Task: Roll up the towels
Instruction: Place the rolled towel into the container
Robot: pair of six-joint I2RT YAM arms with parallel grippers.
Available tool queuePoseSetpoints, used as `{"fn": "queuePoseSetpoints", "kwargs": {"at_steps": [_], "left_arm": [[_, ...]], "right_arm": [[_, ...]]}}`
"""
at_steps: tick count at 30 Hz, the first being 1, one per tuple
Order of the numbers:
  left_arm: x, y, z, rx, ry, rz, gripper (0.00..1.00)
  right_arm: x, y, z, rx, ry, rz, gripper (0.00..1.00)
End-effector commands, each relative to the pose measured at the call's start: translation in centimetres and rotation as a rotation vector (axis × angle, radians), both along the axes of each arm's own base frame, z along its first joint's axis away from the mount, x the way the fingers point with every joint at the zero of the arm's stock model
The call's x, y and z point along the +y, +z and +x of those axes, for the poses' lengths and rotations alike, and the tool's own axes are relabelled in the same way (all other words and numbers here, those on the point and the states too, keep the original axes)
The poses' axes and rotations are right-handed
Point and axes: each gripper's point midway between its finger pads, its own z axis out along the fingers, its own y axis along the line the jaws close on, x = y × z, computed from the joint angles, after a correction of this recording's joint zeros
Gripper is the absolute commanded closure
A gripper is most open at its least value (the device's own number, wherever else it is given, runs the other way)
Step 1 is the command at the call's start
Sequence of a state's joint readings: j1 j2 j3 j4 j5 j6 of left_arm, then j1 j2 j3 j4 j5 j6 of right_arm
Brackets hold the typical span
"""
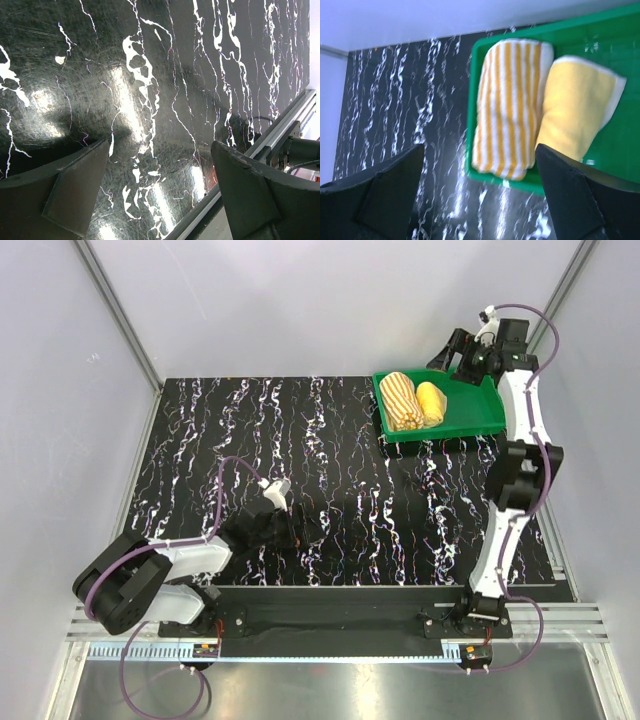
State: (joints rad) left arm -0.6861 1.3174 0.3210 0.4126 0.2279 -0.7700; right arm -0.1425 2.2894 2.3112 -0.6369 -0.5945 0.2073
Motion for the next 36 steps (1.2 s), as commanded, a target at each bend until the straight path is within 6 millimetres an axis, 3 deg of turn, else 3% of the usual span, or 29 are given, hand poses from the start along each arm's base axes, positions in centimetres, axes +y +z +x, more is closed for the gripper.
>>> {"fn": "queuePoseSetpoints", "kwargs": {"at_steps": [1,2,3,4,5,6,7,9,11,12,14,16,19,24,25,27,28,30,32,33,35,36], "left_arm": [[2.2,-3.4,-2.0,0.087,0.0,0.119,0.09],[2.2,-3.3,-2.0,0.085,0.0,0.118,0.09],[2.3,-3.2,-2.0,0.083,0.004,0.116,0.09],[2.4,-2.8,-1.9,0.073,0.011,0.113,0.09],[2.5,-2.7,-1.9,0.072,0.018,0.114,0.09],[2.6,-2.2,-1.8,0.065,0.028,0.109,0.09],[2.7,-1.4,-1.8,0.049,0.032,0.108,0.09],[3.2,0.0,-1.1,0.02,0.054,0.138,0.08],[3.3,4.4,0.9,-0.092,0.109,0.117,0.07],[4.0,4.9,1.0,-0.1,0.124,0.155,0.05],[5.3,9.2,2.9,-0.213,0.231,0.152,0.03],[6.6,12.0,3.6,-0.304,0.283,0.16,0.01],[9.6,15.4,5.5,-0.477,0.414,0.222,0.01],[13.4,19.6,6.7,-0.718,0.564,0.278,0.01],[15.1,18.8,6.7,-0.734,0.635,0.325,0.01],[16.7,18.9,7.0,-0.816,0.671,0.416,0.01],[17.8,17.3,7.0,-0.819,0.684,0.502,0.01],[19.1,16.9,7.3,-0.878,0.703,0.62,0.01],[20.7,14.8,7.4,-0.863,0.747,0.733,0.01],[21.5,15.4,7.7,-0.881,0.802,0.733,0.01],[22.1,13.5,8.2,-0.856,0.797,0.773,0.01],[23.4,13.7,8.6,-0.859,0.857,0.755,0.01]], "right_arm": [[2.5,7.3,-4.1,-0.122,0.024,-0.042,0.0],[2.6,7.1,-4.7,-0.11,-0.017,-0.083,0.01],[2.8,5.0,-6.0,-0.054,-0.03,-0.097,0.0],[2.9,7.1,-7.7,-0.086,-0.053,-0.103,0.0],[2.6,6.9,-8.4,-0.08,-0.104,-0.125,0.0],[2.9,4.4,-10.0,-0.015,-0.104,-0.116,0.0],[3.2,6.3,-11.9,-0.051,-0.112,-0.095,0.0],[3.8,5.7,-15.1,-0.049,-0.121,-0.078,0.0],[3.9,5.8,-17.1,-0.067,-0.137,-0.067,0.0],[4.0,5.6,-19.1,-0.071,-0.144,-0.058,0.0],[4.0,5.8,-20.8,-0.084,-0.164,-0.038,0.0],[4.3,6.0,-22.8,-0.1,-0.179,-0.004,0.0],[5.0,6.2,-24.7,-0.108,-0.181,0.06,0.0],[5.8,5.3,-26.9,-0.093,-0.176,0.119,0.0],[5.9,5.1,-27.2,-0.086,-0.173,0.133,0.0],[6.1,4.3,-27.7,-0.07,-0.171,0.144,0.0],[6.3,4.1,-28.0,-0.062,-0.163,0.153,0.0],[6.8,3.7,-28.3,-0.052,-0.146,0.172,0.0],[7.3,3.6,-28.7,-0.042,-0.124,0.201,0.0],[7.5,3.3,-28.9,-0.038,-0.118,0.208,0.0],[7.8,2.8,-29.2,-0.024,-0.11,0.223,0.0],[7.9,2.7,-29.4,-0.022,-0.104,0.225,0.0]]}}
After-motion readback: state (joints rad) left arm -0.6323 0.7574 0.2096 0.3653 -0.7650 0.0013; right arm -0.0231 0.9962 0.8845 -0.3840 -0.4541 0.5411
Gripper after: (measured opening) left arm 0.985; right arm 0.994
